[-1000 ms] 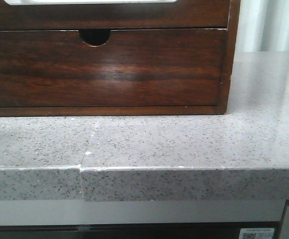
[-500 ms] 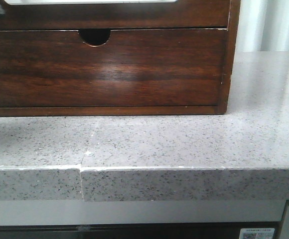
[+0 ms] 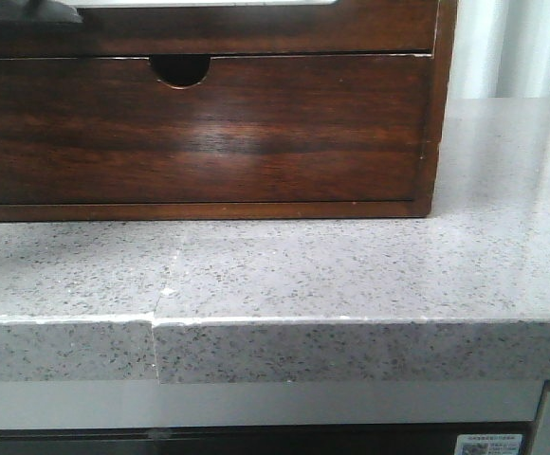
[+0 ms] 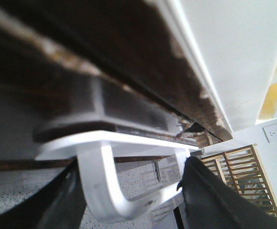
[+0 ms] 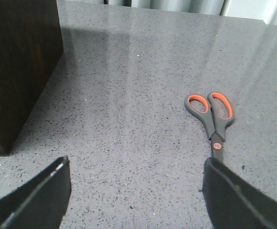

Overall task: Put scissors in drawer with both arms
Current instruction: 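Pull the drawer open toward the robot with the left gripper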

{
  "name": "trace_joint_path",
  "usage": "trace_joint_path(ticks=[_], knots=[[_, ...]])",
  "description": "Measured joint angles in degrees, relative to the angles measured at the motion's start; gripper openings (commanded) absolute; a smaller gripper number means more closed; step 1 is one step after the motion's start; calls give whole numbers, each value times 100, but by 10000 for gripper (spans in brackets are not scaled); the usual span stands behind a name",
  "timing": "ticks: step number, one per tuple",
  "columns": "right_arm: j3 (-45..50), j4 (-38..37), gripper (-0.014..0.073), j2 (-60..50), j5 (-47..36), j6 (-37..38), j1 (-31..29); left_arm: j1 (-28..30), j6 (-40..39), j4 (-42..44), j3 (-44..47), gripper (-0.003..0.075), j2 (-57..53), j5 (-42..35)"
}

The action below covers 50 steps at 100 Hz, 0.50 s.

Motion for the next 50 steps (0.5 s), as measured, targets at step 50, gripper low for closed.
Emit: trace_joint_path(ticks=[50], knots=[[0, 0, 514, 0, 0, 0, 0, 182, -123, 123, -3, 117, 13, 95]])
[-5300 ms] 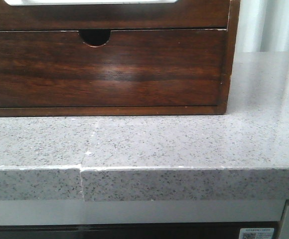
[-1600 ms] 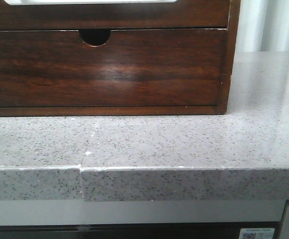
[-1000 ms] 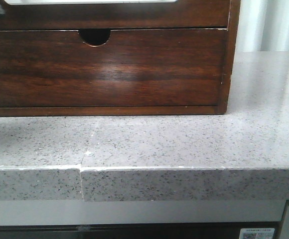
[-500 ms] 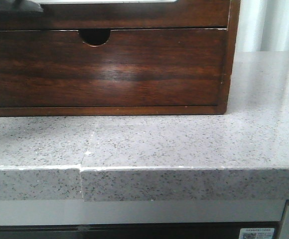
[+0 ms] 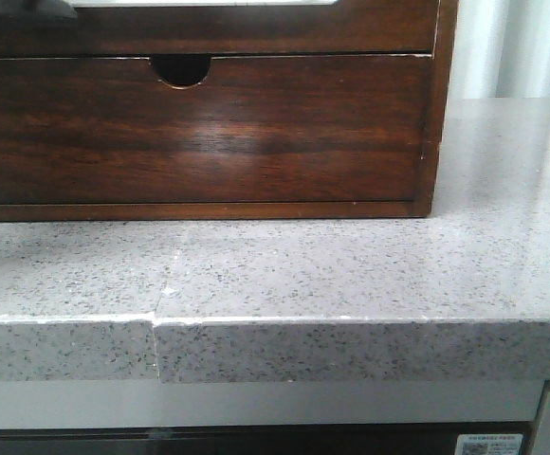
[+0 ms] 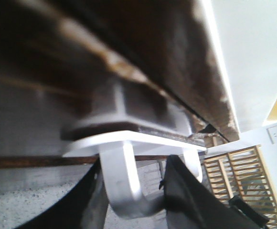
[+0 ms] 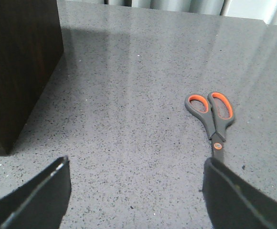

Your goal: Put scissors in drawer with both arms

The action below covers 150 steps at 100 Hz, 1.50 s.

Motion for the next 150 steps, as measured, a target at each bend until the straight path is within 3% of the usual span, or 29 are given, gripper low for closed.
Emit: trace_joint_path(ticks=[34, 55, 91, 119, 133, 150], knots=[[0, 0, 514, 0, 0, 0, 0, 32, -303, -113, 59, 21, 7, 120], [0, 0, 514, 0, 2, 0, 0, 32, -303, -219, 626, -12, -719, -91], [0, 0, 514, 0, 12, 0, 0, 32, -342, -370, 2011, -13, -2491, -69], [0, 0, 514, 0, 15, 0, 0, 32, -485, -247, 2333, -6, -3159, -71], [0, 0, 514, 0, 15, 0, 0, 32, -514, -223, 2333, 54, -3185, -71], [0, 0, 514, 0, 15, 0, 0, 32, -304, -100, 2333, 243, -3219, -91]])
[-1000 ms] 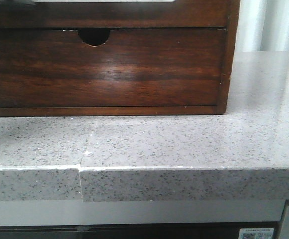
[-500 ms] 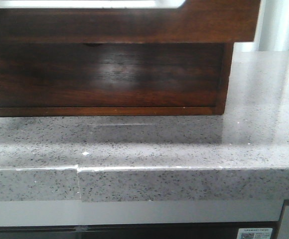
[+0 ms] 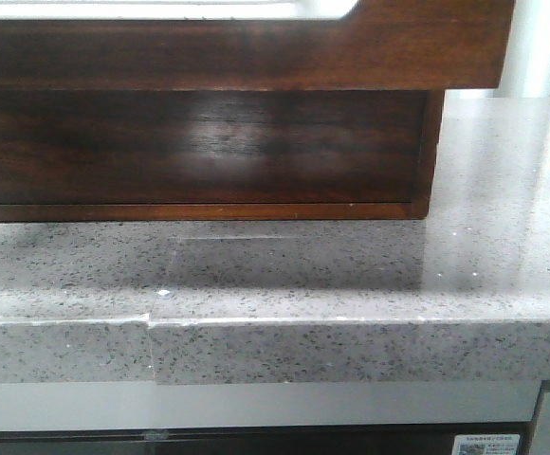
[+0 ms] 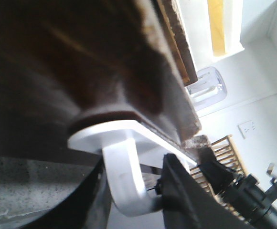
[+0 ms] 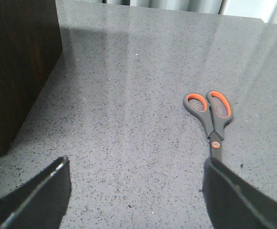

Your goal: Put scissors in drawer with both arms

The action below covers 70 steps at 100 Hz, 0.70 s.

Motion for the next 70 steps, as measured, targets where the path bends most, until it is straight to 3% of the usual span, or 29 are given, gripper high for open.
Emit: trace_joint_path(ticks=[16, 37, 70], knots=[[0, 0, 514, 0, 0, 0, 0, 0, 481, 496, -50, 349, -100, 61], [0, 0, 514, 0, 0, 0, 0, 0, 574, 1080, -75, 351, -122, 39], [0, 0, 514, 0, 49, 0, 0, 0, 260, 2936, -529, 350, -169, 50]])
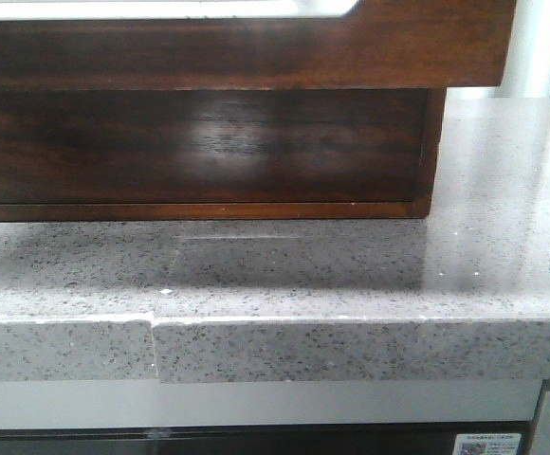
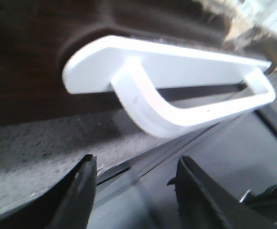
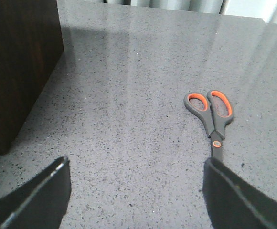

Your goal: Put scissors in drawer with both arms

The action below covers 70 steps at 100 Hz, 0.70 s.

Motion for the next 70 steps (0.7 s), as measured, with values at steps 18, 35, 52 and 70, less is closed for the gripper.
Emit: trace_joint_path(ticks=[18, 35, 52, 70], knots=[[0, 0, 514, 12, 223, 0, 0, 0, -863, 1632, -451, 347, -390, 221], [-77, -226, 514, 361, 802, 471, 0, 0, -1659, 3228, -889, 347, -988, 332], [-488, -616, 512, 1064, 1311, 1000, -186, 0, -2045, 4483, -1099, 347, -1214, 318], [-1178, -685, 512, 1956, 1635, 1055, -833, -12, -2151, 4861, -1202, 347, -1214, 215]])
